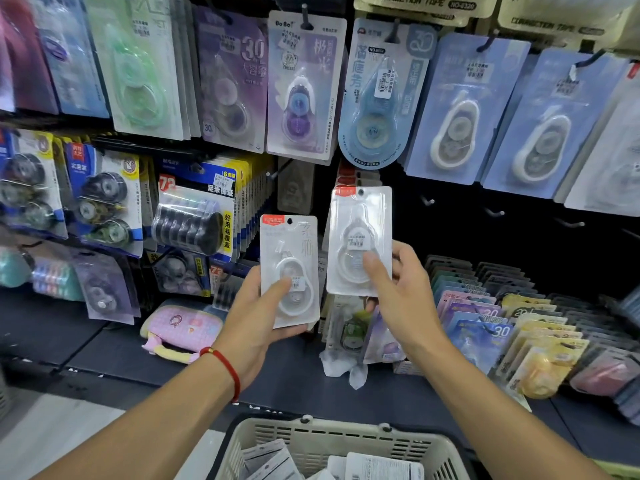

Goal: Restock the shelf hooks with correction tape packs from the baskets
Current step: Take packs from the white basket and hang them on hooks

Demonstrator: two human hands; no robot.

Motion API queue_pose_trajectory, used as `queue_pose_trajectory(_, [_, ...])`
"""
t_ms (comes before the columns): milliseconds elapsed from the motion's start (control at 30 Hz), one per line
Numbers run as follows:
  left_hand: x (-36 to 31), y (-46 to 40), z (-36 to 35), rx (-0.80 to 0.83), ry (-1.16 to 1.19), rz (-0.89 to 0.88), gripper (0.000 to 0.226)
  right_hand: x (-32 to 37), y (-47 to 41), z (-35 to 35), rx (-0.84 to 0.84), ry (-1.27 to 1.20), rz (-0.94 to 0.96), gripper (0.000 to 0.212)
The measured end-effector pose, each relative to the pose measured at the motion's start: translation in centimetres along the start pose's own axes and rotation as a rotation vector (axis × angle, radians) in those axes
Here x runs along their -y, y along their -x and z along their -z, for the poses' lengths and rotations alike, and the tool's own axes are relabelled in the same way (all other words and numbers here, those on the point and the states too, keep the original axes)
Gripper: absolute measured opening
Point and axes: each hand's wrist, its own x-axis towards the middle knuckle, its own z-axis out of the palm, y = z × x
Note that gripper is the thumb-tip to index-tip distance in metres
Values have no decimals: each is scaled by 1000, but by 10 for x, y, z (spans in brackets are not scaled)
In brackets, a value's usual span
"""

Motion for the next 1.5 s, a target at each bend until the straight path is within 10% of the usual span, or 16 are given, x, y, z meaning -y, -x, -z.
queue_pose_trajectory(500, [-10, 4, 0, -51, 37, -9, 37, 9, -6, 3, 23, -147, -74, 35])
queue_pose_trajectory(667, [-13, 6, -3, -55, -3, -12, 37, -10, -7, 16, 117, 779, -84, 41])
queue_pose_trajectory(833, [-12, 13, -14, 124, -71, -55, 39, -2, 4, 4, 320, 323, -66, 28])
queue_pose_trajectory(1500, [-14, 20, -42, 395, 27, -135, 94, 17, -2, 6, -8, -73, -26, 26])
